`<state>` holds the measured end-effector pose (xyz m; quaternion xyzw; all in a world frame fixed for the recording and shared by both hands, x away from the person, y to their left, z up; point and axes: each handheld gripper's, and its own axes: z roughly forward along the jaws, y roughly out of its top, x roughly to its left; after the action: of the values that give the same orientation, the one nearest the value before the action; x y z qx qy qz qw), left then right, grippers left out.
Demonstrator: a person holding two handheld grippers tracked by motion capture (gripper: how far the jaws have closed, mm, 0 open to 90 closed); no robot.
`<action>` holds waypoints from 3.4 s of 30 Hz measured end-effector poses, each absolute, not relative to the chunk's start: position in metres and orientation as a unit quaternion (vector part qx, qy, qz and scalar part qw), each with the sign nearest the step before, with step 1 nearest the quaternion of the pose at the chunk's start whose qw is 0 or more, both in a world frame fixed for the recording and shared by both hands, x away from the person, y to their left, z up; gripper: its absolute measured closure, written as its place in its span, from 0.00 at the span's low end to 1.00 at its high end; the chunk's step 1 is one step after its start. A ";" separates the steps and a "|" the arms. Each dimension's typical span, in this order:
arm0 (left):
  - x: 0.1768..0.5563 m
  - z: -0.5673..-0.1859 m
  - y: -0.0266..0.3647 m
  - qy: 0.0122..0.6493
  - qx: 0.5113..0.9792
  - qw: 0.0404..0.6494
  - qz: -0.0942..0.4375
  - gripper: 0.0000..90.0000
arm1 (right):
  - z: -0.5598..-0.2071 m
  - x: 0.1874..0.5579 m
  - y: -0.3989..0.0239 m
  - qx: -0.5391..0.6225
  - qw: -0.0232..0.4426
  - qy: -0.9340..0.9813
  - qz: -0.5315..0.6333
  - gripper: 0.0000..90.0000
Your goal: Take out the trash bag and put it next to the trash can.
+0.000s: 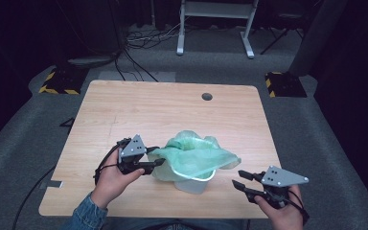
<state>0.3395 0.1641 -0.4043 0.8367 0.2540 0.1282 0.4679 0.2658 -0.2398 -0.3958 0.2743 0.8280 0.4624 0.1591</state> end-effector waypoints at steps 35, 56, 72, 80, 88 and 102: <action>0.347 -0.380 0.156 0.243 0.832 0.482 0.127 0.90 | -0.356 0.363 -0.162 0.260 0.156 0.795 0.525 0.40; 0.341 -0.360 0.122 0.195 0.833 0.506 0.108 0.95 | -0.363 0.362 -0.098 0.180 0.121 0.881 0.420 0.28; 0.341 -0.365 0.140 0.222 0.819 0.514 0.127 0.55 | -0.365 0.361 -0.108 0.175 0.069 0.879 0.439 1.00; 0.340 -0.369 0.153 0.237 0.814 0.512 0.139 0.41 | -0.354 0.359 -0.118 0.179 0.076 0.863 0.466 1.00; 0.339 -0.384 0.175 0.264 0.810 0.506 0.135 0.38 | -0.342 0.358 -0.124 0.180 0.083 0.846 0.496 1.00; 0.337 -0.414 0.215 0.314 0.805 0.482 0.143 0.38 | -0.315 0.355 -0.127 0.171 0.107 0.831 0.518 1.00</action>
<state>0.3371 0.2150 -0.4141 0.8053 0.3140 0.1432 0.4821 0.3554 -0.1271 -0.3150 0.1706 0.8313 0.5182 0.1065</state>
